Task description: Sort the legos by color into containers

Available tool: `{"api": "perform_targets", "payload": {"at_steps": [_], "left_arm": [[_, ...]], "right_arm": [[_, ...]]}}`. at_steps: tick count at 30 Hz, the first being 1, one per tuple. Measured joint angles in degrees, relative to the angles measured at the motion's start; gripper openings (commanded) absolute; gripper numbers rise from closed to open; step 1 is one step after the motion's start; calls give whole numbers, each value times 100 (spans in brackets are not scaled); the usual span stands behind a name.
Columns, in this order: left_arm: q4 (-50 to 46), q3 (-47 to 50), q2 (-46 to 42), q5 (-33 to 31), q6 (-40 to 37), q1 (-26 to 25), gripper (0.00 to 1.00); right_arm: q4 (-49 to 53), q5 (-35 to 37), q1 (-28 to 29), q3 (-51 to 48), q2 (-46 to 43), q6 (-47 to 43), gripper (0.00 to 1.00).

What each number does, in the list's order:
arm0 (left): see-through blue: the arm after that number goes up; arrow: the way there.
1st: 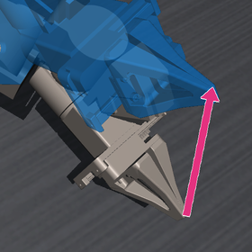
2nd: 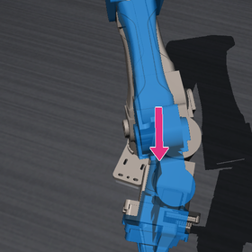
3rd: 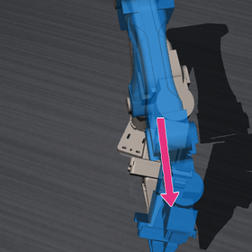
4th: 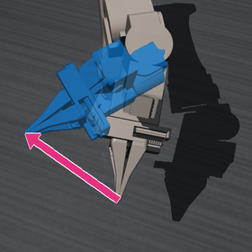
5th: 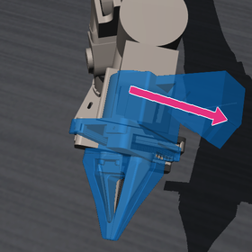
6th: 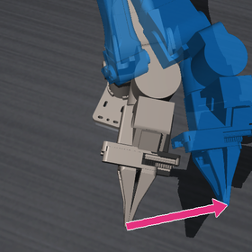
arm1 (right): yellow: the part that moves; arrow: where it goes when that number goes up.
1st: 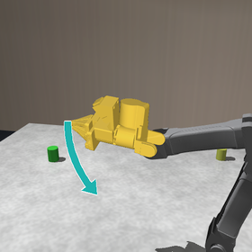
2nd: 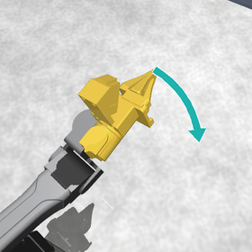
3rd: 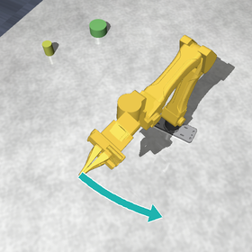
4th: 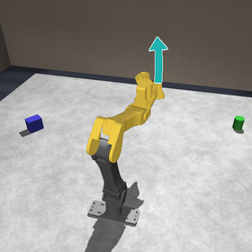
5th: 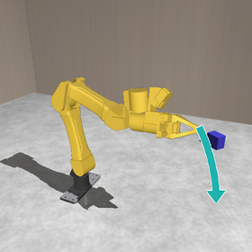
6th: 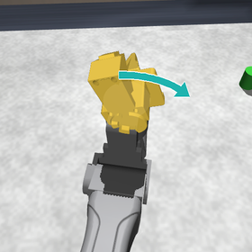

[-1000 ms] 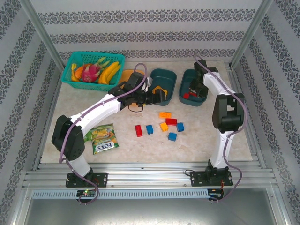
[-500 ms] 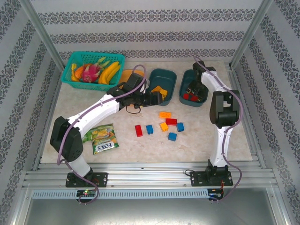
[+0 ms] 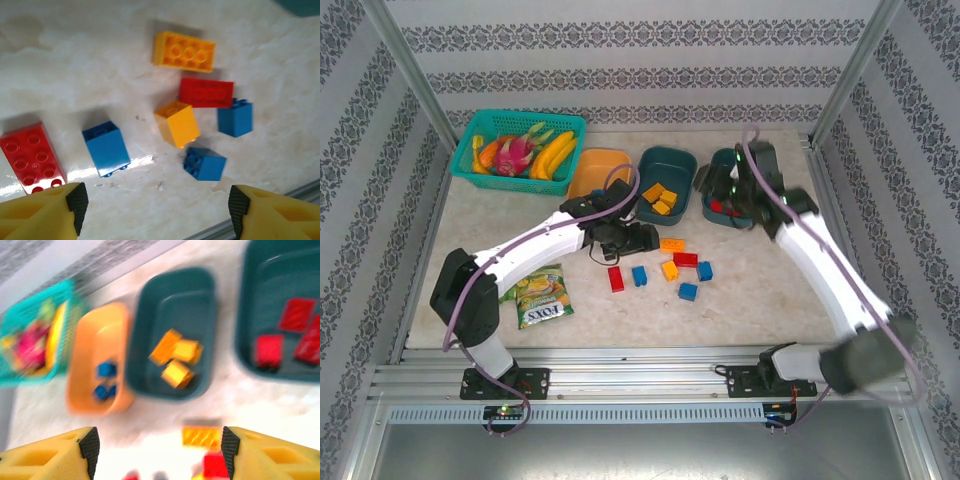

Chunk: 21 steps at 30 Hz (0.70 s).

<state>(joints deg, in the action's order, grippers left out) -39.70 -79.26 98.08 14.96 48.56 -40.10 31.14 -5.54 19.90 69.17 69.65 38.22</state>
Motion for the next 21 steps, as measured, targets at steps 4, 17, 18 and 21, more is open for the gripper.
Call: {"api": "perform_targets", "payload": {"at_steps": [4,17,18,21], "left_arm": [[-282,-140,509,-116,192,-142,70],[-977,-839,1563,-632,579,-459,62],[-992,-841,1596,-656,599,-459,62],[-1064,-879,1705,-737,656,-466,59]], "right_arm": [[-393,-737,365,-1982,-1805,68,74],[81,-1287,688,-3668,-3834,968,76],[79,-1303,688,-3668,-3770,968,76],[70,-1357,688,-3668,-3504,962,76]]}}
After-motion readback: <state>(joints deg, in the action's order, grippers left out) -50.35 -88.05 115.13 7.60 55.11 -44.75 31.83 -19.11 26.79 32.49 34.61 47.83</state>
